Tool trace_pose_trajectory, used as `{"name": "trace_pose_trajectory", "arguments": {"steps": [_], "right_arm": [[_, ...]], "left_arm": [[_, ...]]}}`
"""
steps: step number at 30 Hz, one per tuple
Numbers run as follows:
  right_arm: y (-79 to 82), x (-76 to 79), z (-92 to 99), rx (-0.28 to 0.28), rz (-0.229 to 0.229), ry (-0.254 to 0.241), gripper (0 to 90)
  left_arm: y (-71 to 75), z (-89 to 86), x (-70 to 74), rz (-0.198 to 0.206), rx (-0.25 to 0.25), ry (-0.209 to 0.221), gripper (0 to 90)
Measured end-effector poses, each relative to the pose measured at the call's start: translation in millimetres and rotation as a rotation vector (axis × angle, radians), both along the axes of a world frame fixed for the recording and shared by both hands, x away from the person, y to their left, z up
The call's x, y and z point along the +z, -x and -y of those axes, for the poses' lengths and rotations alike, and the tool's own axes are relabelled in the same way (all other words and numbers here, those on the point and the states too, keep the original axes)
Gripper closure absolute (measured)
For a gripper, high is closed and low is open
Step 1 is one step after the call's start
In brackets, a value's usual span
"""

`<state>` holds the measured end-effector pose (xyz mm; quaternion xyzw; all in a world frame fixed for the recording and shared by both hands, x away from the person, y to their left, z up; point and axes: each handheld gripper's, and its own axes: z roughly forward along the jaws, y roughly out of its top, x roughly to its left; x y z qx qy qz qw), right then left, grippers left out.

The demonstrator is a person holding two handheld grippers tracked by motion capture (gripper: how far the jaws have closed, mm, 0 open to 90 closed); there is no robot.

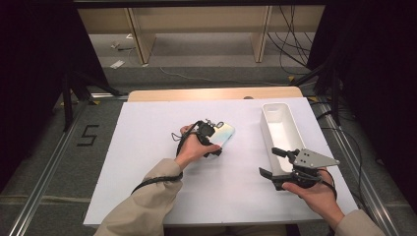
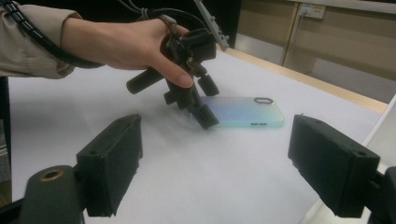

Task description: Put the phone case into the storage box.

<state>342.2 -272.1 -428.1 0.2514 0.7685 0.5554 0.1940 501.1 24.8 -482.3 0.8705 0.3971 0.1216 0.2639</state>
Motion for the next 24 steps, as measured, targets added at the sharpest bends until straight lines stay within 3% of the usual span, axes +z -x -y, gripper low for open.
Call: {"name": "trace_pose_trajectory", "arguments": {"steps": [24], "right_arm": [[0.0,-0.5,-0.1,0.004,-0.005,0.004,18.4]], "left_arm": [[-2.3,1.2,2.7,-0.053,0.029,-0.004,12.5]]}}
